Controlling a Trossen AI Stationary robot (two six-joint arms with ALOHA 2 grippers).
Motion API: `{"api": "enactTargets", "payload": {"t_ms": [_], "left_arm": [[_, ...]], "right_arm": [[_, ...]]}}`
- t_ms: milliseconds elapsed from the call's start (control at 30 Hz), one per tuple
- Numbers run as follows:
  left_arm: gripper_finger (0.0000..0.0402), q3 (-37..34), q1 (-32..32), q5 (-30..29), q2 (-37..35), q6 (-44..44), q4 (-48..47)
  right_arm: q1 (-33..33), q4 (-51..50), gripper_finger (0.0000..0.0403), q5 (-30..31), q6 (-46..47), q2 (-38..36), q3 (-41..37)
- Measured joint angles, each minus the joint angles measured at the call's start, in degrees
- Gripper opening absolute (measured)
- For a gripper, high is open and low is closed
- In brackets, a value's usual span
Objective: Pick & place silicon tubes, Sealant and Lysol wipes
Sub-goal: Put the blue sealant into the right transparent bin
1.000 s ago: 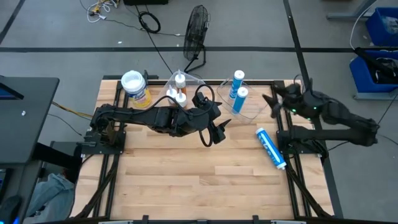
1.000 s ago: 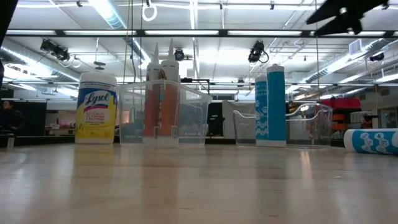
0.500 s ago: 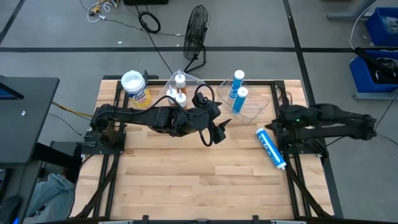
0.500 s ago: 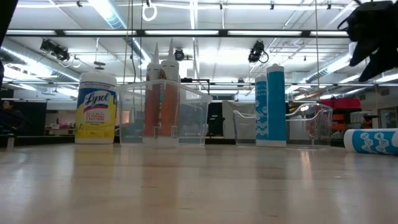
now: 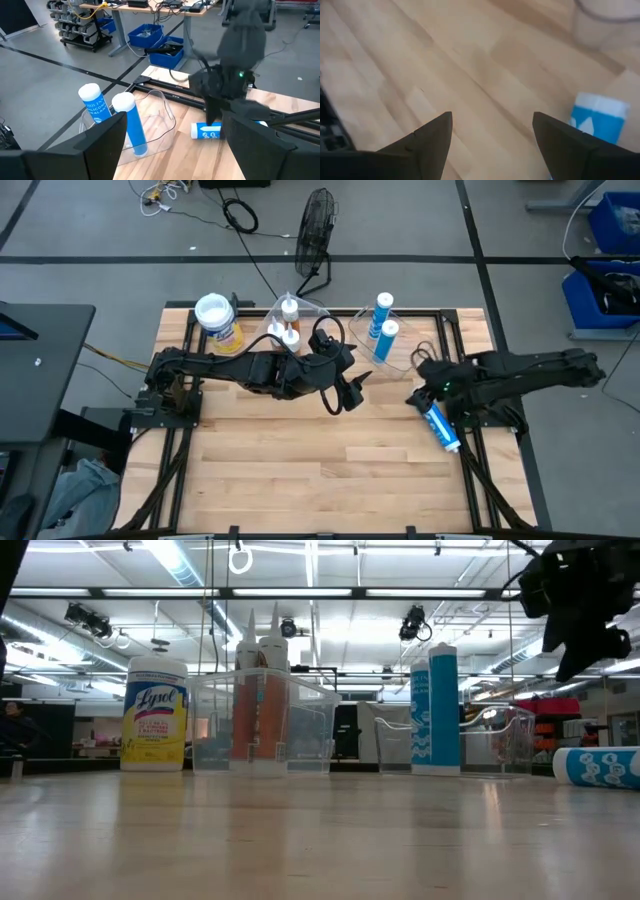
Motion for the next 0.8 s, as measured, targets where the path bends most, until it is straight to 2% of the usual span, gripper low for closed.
{"api": "enactTargets", "payload": {"t_ms": [233,400,567,800], "left_arm": [[0.033,0.0,0.0,0.0,0.0,0.02,-0.02],[0.033,0.0,0.0,0.0,0.0,0.04,-0.03],[0.033,0.0,0.0,0.0,0.0,0.07,-0.07],[0.033,0.0,0.0,0.0,0.0,0.04,-0.15]], "right_arm": [[8.11,-8.16,0.0279,0.99,4.42,13.09,4.38],[11.45,-13.83,0.0279,2.53,5.87,20.81,5.68],[13.01,-12.65,0.0279,2.93,7.17,23.03,5.68],[13.89,-12.84,0.0279,9.24,10.97,23.06,5.47]]}}
